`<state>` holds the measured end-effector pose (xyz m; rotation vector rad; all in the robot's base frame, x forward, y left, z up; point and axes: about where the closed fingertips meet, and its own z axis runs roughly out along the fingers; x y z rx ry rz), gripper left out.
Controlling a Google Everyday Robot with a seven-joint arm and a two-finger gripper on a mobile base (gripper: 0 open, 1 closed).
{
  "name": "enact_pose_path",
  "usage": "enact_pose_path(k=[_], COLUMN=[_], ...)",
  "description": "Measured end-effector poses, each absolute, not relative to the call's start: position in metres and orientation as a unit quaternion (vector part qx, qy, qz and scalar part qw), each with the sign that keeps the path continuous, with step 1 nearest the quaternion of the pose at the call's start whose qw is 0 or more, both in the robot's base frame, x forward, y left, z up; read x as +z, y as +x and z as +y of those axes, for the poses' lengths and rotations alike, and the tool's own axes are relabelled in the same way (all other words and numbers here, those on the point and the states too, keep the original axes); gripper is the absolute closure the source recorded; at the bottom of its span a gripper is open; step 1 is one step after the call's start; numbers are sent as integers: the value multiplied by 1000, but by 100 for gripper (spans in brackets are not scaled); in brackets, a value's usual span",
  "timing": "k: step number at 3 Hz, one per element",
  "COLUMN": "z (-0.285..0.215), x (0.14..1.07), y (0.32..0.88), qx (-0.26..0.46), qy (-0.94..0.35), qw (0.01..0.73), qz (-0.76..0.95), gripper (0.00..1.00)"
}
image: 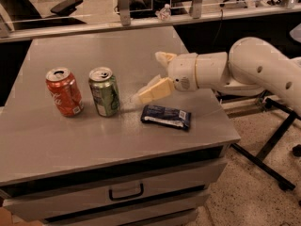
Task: Move green can near coke can
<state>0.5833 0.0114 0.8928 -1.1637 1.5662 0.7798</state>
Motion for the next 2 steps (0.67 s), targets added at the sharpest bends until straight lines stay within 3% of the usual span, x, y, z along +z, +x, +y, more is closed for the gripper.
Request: enact_pose_path(k=[1, 2], z=[-39, -57], x=[893, 891], y=[605, 610], qx=[235, 221], qy=[-445, -426], qw=[490, 485], qz=[712, 731], gripper=[0, 0])
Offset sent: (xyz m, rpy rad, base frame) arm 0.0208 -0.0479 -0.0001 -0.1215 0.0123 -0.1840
